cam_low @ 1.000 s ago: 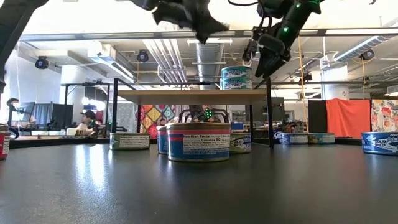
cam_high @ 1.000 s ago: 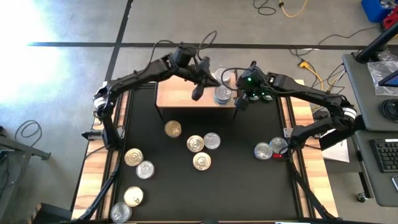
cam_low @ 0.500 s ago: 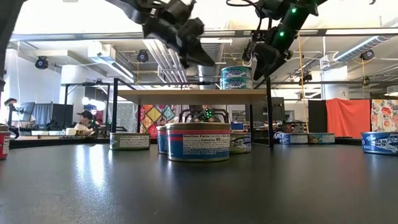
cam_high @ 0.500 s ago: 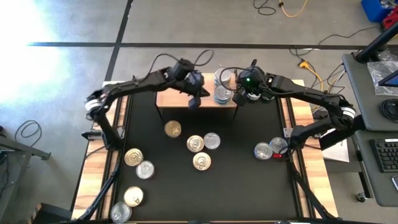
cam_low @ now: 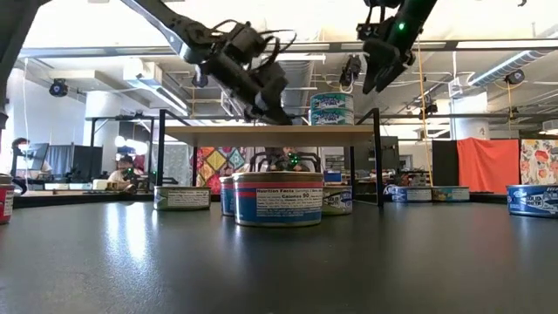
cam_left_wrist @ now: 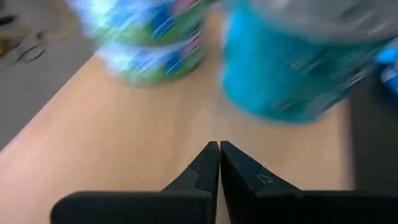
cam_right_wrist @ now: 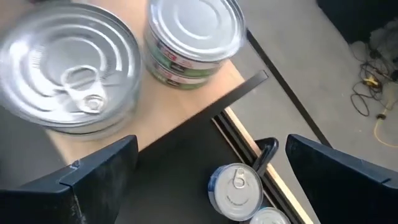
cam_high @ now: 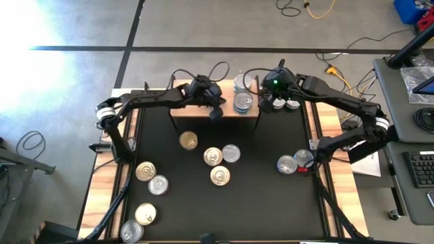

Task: Stack canned seafood by type on shelf
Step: Stack the light blue tuna can on top of the light blue tuna can on the shelf, then put the bottom blue tuna can on the shelf

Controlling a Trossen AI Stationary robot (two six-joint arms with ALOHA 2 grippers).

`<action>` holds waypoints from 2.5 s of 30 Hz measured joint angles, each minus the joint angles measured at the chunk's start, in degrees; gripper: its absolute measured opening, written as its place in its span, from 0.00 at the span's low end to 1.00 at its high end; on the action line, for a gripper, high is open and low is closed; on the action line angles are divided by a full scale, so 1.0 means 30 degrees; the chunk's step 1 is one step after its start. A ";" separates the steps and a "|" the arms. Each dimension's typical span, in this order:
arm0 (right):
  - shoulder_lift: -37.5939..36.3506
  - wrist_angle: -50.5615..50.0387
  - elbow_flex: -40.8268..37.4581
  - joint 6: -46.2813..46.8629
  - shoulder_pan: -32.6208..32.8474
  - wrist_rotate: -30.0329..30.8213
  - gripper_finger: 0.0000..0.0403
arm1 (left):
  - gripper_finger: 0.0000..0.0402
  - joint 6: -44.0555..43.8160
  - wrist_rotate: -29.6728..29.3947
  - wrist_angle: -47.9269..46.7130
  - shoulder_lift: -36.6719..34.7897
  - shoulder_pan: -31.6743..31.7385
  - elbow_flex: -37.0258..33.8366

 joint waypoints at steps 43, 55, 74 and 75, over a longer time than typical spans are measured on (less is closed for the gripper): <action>0.1627 0.1675 -0.1826 0.2346 0.1936 -0.1088 0.99 | 0.00 -0.2044 0.3523 -0.0517 0.0452 -0.0669 0.1311; 0.0617 0.0773 -0.1730 0.2811 0.2036 -0.0599 0.99 | 0.00 -0.1348 0.0639 0.2446 -0.2922 -0.4832 -0.2268; -0.1642 -0.1457 -0.2847 1.3462 1.3503 0.1836 0.99 | 0.00 -0.1904 -0.3929 0.5192 -0.7634 -1.6137 -0.7368; -0.1232 -0.1403 -0.2937 1.4355 1.4311 0.1875 0.99 | 0.00 -0.1969 -0.4414 0.5261 -0.7567 -1.6823 -0.7399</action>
